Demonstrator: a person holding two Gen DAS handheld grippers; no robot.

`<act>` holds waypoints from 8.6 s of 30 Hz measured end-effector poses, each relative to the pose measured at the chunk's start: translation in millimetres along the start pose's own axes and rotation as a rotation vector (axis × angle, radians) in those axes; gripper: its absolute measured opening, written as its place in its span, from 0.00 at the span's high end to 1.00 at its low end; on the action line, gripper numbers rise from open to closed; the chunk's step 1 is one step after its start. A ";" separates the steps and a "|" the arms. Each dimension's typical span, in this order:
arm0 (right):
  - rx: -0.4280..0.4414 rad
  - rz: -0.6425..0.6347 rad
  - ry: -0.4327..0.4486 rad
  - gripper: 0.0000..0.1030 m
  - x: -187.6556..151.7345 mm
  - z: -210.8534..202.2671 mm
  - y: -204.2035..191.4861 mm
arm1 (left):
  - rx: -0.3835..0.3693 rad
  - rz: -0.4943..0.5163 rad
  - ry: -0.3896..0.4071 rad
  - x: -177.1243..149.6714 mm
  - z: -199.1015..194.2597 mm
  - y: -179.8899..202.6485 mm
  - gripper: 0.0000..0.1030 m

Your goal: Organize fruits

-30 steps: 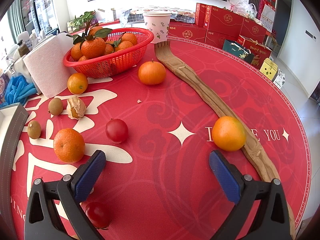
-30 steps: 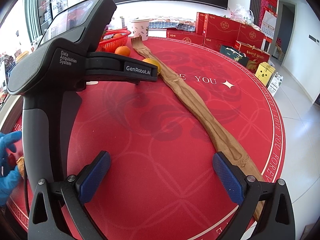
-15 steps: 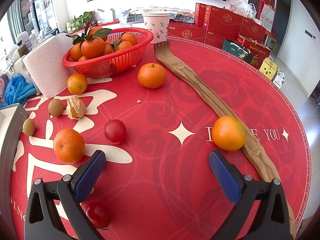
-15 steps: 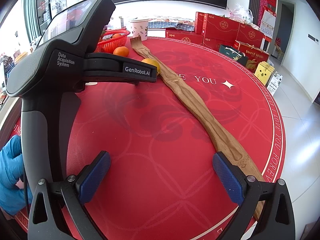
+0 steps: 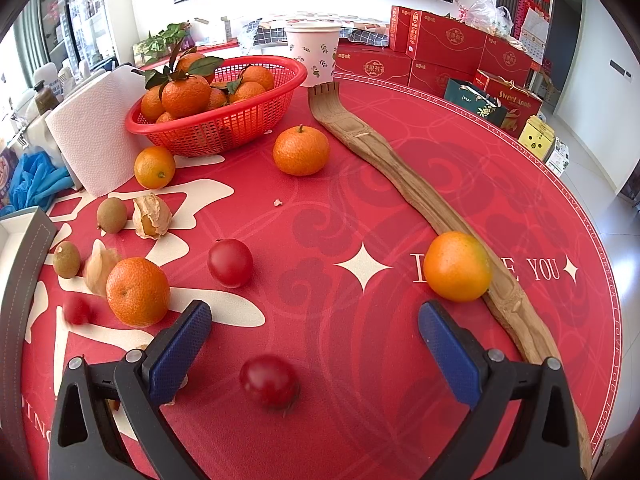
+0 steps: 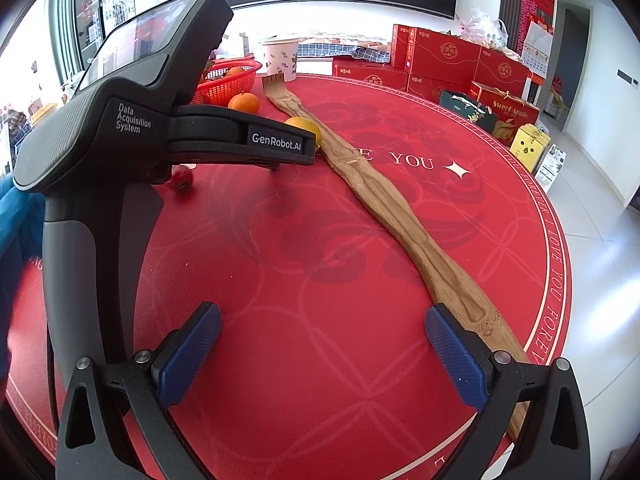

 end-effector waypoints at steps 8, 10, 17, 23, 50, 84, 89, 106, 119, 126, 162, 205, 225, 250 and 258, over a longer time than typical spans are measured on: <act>0.002 -0.003 0.001 0.01 -1.0 -0.8 0.1 | 0.000 0.000 0.000 0.0 0.0 0.0 0.00; 0.002 -0.004 0.002 0.01 -1.1 -1.0 0.0 | 0.000 0.000 0.000 0.2 0.1 -0.1 0.00; 0.007 -0.011 0.003 0.01 -1.3 -1.0 -0.4 | -0.017 -0.028 0.008 7.0 -27.8 -17.3 0.00; 0.008 -0.012 0.001 0.01 -2.1 -1.7 0.0 | 0.028 0.028 0.148 -16.9 -101.0 -71.9 0.00; 0.003 -0.011 0.018 0.01 -2.1 -3.9 -1.6 | 0.045 -0.051 0.001 -58.2 -57.1 -118.6 0.20; 0.085 -0.097 -0.124 0.01 64.3 45.1 -89.8 | -0.142 -0.178 0.138 -25.9 -112.0 -224.2 0.70; 0.153 -0.160 -0.117 0.01 79.1 52.9 -131.1 | -0.094 -0.217 0.173 -29.6 -119.8 -253.1 0.70; 0.242 -0.085 -0.067 0.78 109.9 31.1 -165.0 | -0.028 -0.324 0.179 -45.0 -123.2 -311.8 0.70; 0.526 -0.227 -0.038 0.78 136.6 3.8 -285.3 | 0.061 -0.439 0.151 -59.6 -112.5 -355.5 0.70; 0.575 -0.276 -0.058 0.78 139.3 6.2 -318.2 | 0.086 -0.468 0.121 -64.7 -104.1 -365.9 0.70; 0.087 -0.094 -0.117 0.00 52.5 41.9 -58.8 | -0.118 0.078 0.082 -44.3 -100.4 -157.9 0.26; 0.129 -0.148 -0.066 0.05 107.1 82.4 -88.6 | -0.064 -0.013 0.058 -50.0 -63.0 -167.2 0.62; 0.230 -0.053 -0.007 0.76 119.5 23.1 -97.3 | -0.109 -0.096 0.184 -41.1 -112.2 -196.8 0.62; 0.507 -0.248 -0.008 0.76 137.2 -4.4 -270.9 | 0.144 -0.493 0.270 -51.4 -135.1 -362.3 0.62; 0.597 -0.330 -0.057 0.76 127.9 2.4 -335.7 | 0.167 -0.612 0.201 -70.4 -122.1 -394.0 0.62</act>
Point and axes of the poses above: each gripper's, at about its wrist camera, not at the fingertips, and z roughly the way its jaws point, y to its right, x to its top, the point moved 4 cm from there along z, roughly the way its jaws point, and after that the axes turned 6 degrees about -z, right-handed, at the moved point
